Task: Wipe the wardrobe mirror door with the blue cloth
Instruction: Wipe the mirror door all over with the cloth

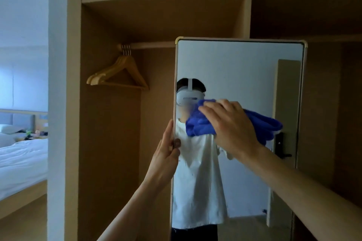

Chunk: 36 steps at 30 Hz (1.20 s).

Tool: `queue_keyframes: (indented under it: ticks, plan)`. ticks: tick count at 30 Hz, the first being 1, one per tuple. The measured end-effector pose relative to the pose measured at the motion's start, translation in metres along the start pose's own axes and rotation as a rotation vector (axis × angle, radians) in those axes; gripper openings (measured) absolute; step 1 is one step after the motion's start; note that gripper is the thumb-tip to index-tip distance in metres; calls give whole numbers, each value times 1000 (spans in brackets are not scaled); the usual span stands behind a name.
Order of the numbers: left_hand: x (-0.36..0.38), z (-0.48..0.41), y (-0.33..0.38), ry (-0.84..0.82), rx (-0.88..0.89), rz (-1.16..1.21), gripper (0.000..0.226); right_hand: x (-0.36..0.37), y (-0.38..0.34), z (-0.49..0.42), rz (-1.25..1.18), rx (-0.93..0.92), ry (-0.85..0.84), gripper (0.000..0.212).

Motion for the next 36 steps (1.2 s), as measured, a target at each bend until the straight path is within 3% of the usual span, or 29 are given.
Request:
queue_keyframes:
  ticks: [7,10,14,16,26,33,36]
  plan:
    - [-6,3,1,11,-43,-50,83,35,-60,61,25,-326,-188,41]
    - [-2,3,2,19,-42,-50,80,22,-42,43,93,-303,-130,40]
    - [4,6,7,18,-20,-75,71,-12,8,-10,25,-45,-8,52]
    - [1,6,8,37,-14,-75,68,-19,15,-27,35,-1,12,51]
    - [-3,-1,1,59,-1,-30,48,37,-54,43,66,-336,-114,36]
    - [1,5,10,41,-11,-58,46,-26,14,-39,22,2,17,43]
    - [3,9,13,47,-38,-84,53,-32,17,-51,12,45,4,44]
Point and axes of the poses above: each hand's wrist, its own z-axis away from the middle knuckle, its own x-axis out of the palm, y = z × x, the point moved 4 cm from there along -z, towards the middle knuckle, and after that the axes turned 14 degrees about -y, right-handed, at the moved point
